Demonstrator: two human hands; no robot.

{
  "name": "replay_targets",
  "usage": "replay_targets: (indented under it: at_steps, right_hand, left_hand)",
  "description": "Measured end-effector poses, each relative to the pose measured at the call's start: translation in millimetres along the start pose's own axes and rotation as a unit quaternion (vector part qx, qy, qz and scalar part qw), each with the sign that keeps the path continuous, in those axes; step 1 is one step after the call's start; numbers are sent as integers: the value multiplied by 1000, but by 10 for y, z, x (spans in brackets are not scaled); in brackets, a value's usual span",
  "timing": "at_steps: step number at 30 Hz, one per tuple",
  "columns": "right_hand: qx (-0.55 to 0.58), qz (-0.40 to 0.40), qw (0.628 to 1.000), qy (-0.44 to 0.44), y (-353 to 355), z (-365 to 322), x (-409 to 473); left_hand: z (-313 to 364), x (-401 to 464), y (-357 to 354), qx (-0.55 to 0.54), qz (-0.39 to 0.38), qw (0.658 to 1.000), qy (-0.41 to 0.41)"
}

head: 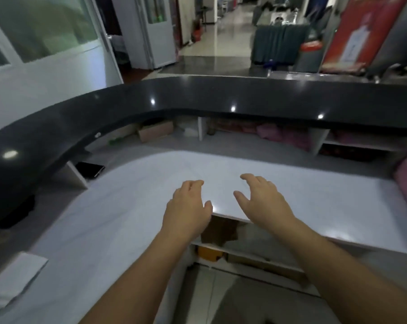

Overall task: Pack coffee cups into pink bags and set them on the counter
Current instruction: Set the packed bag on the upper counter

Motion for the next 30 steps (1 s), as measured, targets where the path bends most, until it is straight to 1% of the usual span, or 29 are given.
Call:
replay_targets:
  at_steps: [3, 8, 13, 18, 24, 27, 30]
  right_hand:
    - [8, 27, 998, -48, 320, 718, -59]
    - [14, 58, 993, -102, 898, 1964, -142]
    - [0, 82, 986, -148, 1501, 3147, -246]
    - [8, 115, 975, -191, 2015, 4167, -432]
    - [27, 174, 952, -250, 2596, 5146, -502]
    - [15, 205, 940, -270, 2903, 5510, -462]
    - [9, 202, 933, -299, 3153, 5852, -335]
  left_hand:
    - [712, 152, -286, 15, -19, 998, -52]
    - [2033, 344, -825, 23, -35, 992, -120]
    - [3308, 444, -1465, 24, -64, 983, -169]
    - [4290, 489, -2055, 10, -113, 973, -199]
    - [5191, 602, -2655, -8, -181, 954, -241]
    - [5668, 734, -2893, -31, -196, 946, -257]
    - [6190, 894, -3101, -51, -201, 940, -272]
Point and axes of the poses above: each hand's wrist, its own x-axis towards the middle knuckle, its own y-axis out of the back of the hand, z = x × y, the point moved 10 cm from there along x, towards the middle knuckle
